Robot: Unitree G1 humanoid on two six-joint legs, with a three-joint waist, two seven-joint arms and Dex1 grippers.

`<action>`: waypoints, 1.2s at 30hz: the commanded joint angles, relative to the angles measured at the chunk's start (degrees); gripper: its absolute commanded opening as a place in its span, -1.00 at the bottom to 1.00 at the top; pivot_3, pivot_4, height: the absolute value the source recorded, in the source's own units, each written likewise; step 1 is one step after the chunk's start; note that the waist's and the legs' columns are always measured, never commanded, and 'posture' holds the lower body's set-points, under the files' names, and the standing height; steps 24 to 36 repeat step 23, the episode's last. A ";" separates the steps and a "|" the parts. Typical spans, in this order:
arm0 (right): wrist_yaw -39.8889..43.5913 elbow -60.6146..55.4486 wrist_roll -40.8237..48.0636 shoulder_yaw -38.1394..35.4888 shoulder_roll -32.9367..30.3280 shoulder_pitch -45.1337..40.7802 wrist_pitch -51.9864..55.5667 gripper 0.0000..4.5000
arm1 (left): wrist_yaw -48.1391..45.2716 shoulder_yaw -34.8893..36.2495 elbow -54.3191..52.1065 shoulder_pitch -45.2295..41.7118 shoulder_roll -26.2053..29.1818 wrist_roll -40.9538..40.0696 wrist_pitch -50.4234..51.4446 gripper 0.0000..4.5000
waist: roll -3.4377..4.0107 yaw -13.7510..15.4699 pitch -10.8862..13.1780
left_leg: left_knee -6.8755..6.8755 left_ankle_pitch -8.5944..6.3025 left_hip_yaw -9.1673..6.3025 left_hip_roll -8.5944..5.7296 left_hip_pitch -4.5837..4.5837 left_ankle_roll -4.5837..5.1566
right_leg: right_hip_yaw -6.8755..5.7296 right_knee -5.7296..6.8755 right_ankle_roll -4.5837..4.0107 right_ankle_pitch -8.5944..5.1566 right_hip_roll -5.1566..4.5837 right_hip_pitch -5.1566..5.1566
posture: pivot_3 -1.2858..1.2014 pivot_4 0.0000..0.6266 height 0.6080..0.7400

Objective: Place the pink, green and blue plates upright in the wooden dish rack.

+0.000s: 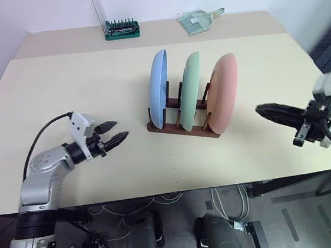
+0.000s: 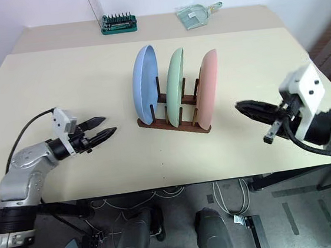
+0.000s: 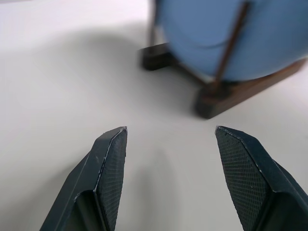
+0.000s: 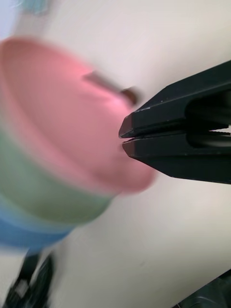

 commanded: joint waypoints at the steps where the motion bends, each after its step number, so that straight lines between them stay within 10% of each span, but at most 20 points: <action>1: 0.55 5.12 -4.99 1.83 2.71 1.86 -7.04 -0.98 | 1.17 2.96 -0.40 1.68 0.78 0.53 -2.10 0.33 | 0.04 -0.23 -0.01 | 0.00 0.00 0.02 -0.01 0.02 0.00 | 0.02 0.01 0.01 0.00 0.00 0.00 | 0.03 -0.52 0.94; 36: -1.75 27.63 -17.19 15.19 9.22 -10.03 -22.83 -0.98 | 8.53 2.26 -3.83 5.10 -4.04 2.31 -4.13 0.33 | 0.13 -0.20 -0.01 | 0.02 0.02 0.02 0.00 0.08 -0.05 | 0.02 0.10 0.00 0.00 0.01 0.01 | 0.03 -0.52 0.94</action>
